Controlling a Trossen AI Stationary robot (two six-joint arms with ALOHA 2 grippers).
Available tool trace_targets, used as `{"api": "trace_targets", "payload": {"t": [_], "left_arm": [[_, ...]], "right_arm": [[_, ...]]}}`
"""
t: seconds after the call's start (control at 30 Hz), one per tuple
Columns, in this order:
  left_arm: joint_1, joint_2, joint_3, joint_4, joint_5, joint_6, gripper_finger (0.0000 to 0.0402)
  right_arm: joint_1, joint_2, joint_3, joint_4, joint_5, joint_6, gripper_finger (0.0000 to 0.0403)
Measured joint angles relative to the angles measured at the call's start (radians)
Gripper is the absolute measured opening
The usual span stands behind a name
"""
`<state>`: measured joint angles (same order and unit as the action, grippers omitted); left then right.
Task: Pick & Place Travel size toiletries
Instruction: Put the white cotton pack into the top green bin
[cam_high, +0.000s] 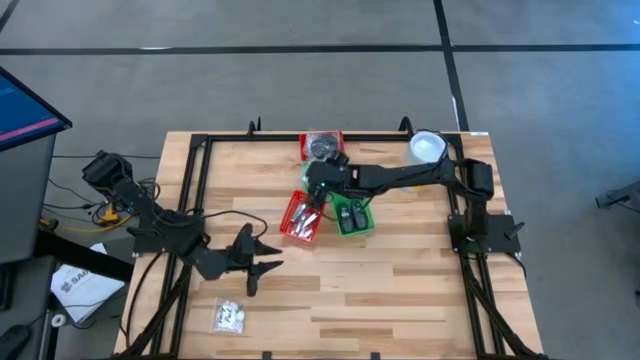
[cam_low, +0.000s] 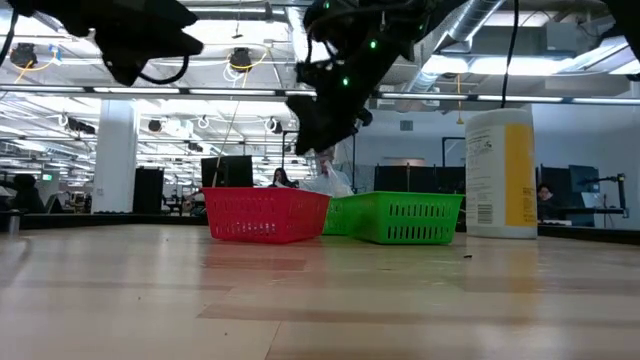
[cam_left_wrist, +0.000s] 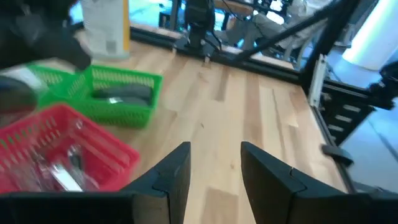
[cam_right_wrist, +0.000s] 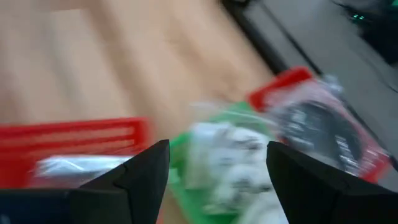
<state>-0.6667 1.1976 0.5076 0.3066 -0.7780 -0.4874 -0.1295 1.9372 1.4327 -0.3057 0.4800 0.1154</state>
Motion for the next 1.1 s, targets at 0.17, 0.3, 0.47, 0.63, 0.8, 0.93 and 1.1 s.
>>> {"api": "trace_targets", "payload": {"t": [0.17,0.3,0.47,0.63,0.8,0.93,1.1], "left_arm": [[-0.077,0.000,0.000,-0.077,0.082,-0.155,0.0131],[-0.150,0.000,0.000,-0.108,0.241,-0.302,0.0131],[-0.241,0.000,0.000,-0.170,0.364,-0.481,0.0130],[-0.316,0.000,0.000,-0.346,0.375,-0.721,0.0122],[-0.379,0.000,0.000,-0.393,0.417,-0.926,0.0118],[-0.406,0.000,0.000,-0.479,0.420,-1.025,0.0118],[-0.408,0.000,0.000,-0.570,0.464,-1.135,0.0118]], "right_arm": [[0.096,-0.013,0.001,-0.023,-0.087,-0.078,0.0255],[0.171,-0.013,0.001,-0.040,-0.094,-0.096,0.0255],[0.244,-0.013,0.001,-0.059,-0.090,-0.082,0.0255],[0.307,-0.013,0.001,-0.053,-0.093,-0.012,0.0255],[0.343,-0.013,0.001,-0.053,-0.090,0.008,0.0255],[0.366,-0.014,0.001,-0.053,-0.091,0.009,0.0255],[0.371,-0.014,0.001,-0.053,-0.091,-0.007,0.0255]]}}
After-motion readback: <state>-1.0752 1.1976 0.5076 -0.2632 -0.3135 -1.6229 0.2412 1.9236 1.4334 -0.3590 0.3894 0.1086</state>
